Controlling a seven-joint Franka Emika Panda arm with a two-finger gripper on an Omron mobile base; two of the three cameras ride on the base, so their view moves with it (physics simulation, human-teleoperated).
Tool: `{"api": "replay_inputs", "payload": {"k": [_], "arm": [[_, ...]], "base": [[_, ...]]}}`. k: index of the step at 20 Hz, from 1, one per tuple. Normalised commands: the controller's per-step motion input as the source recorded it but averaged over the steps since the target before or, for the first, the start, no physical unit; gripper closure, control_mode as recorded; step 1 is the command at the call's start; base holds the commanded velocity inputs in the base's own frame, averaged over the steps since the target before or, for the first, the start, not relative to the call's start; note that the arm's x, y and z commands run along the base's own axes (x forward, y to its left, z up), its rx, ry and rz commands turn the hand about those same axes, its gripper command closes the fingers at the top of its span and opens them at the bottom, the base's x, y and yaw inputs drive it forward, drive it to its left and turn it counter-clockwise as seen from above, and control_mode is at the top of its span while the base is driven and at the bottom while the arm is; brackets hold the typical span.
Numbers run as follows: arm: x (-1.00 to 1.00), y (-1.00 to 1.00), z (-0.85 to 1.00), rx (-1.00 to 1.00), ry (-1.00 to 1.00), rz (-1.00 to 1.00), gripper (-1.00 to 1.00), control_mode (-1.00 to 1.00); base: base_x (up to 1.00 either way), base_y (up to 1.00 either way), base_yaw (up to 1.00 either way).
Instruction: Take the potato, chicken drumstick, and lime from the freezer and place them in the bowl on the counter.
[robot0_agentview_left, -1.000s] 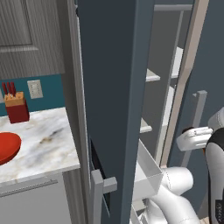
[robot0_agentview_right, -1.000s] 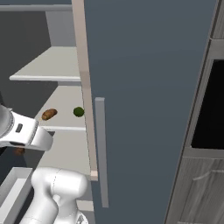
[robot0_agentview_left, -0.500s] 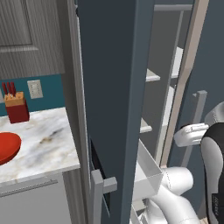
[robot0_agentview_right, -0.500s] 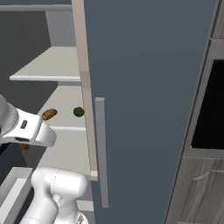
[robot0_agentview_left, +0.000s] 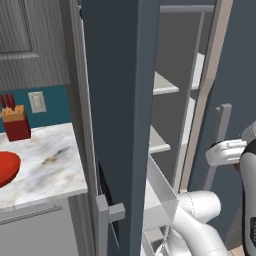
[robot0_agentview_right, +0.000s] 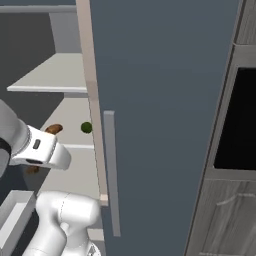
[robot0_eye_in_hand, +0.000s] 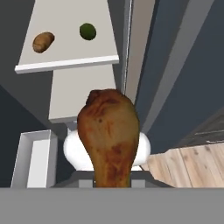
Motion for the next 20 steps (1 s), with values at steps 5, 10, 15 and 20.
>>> {"api": "replay_inputs", "payload": {"k": [5, 10, 15, 20], "arm": [[0.0, 0.0, 0.0, 0.0, 0.0, 0.0, 1.0, 1.0], [0.0, 0.0, 0.0, 0.0, 0.0, 0.0, 1.0, 1.0], [0.0, 0.0, 0.0, 0.0, 0.0, 0.0, 1.0, 1.0], [0.0, 0.0, 0.0, 0.0, 0.0, 0.0, 1.0, 1.0]], "base": [[-0.8, -0.73, 0.0], [-0.99, -0.69, 0.0], [-1.0, -0.36, 0.07], [-0.7, 0.15, 0.41]]}}
